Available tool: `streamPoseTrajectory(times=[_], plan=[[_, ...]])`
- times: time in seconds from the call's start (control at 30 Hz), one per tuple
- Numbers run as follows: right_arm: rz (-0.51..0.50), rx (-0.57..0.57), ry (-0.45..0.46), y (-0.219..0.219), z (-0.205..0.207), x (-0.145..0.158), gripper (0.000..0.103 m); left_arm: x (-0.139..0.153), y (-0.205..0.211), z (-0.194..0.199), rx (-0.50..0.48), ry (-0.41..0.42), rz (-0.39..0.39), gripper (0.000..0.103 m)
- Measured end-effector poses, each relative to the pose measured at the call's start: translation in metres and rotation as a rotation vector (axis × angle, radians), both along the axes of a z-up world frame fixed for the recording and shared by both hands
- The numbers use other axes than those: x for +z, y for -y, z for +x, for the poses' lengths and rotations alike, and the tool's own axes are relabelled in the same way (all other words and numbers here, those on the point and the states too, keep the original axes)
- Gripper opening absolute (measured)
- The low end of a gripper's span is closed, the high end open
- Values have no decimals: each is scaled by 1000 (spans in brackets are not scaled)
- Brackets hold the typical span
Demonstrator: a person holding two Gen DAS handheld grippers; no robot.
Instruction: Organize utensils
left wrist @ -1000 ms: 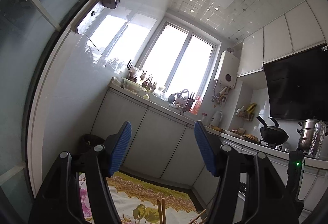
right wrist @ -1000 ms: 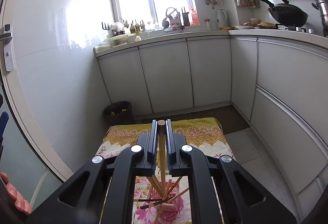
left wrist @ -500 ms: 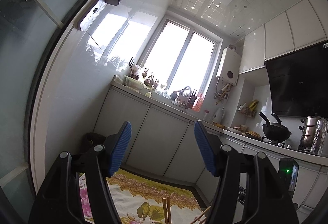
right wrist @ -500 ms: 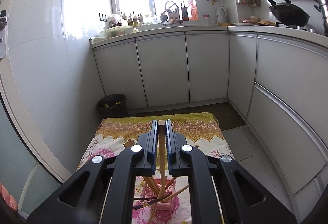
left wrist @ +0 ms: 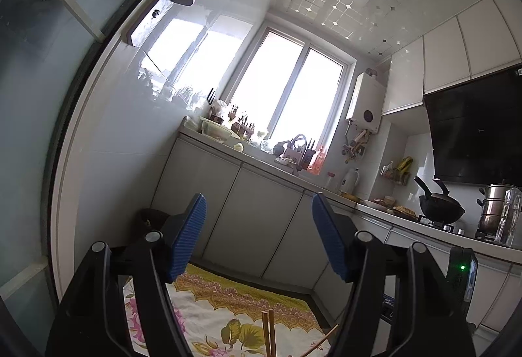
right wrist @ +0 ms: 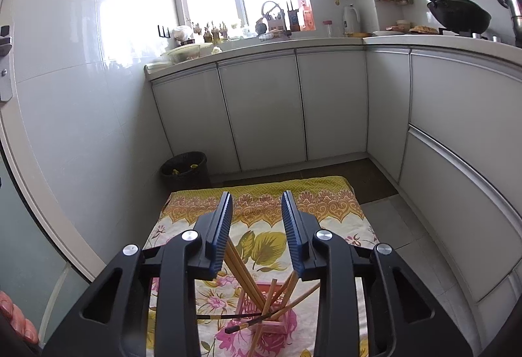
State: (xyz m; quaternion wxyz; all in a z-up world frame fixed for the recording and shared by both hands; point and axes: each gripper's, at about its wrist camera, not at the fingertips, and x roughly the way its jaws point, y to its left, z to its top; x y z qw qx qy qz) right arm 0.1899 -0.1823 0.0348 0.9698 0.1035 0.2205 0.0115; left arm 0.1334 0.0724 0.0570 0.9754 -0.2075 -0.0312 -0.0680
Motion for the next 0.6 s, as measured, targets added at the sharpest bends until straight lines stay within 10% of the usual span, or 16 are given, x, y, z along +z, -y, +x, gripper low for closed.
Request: streamPoseTrajectory(times=[0.27,0.37,0.6], plan=[[1,-28,112,-7,-33,21,75,6,-1,-13,15,-6,14,76],[2,-78,153,-8,-48,29,90,11,0,-21,82,-24,29,97],[-159,-281,236,-30,-100,25,96,8,32,-13,294,-246,256,96]])
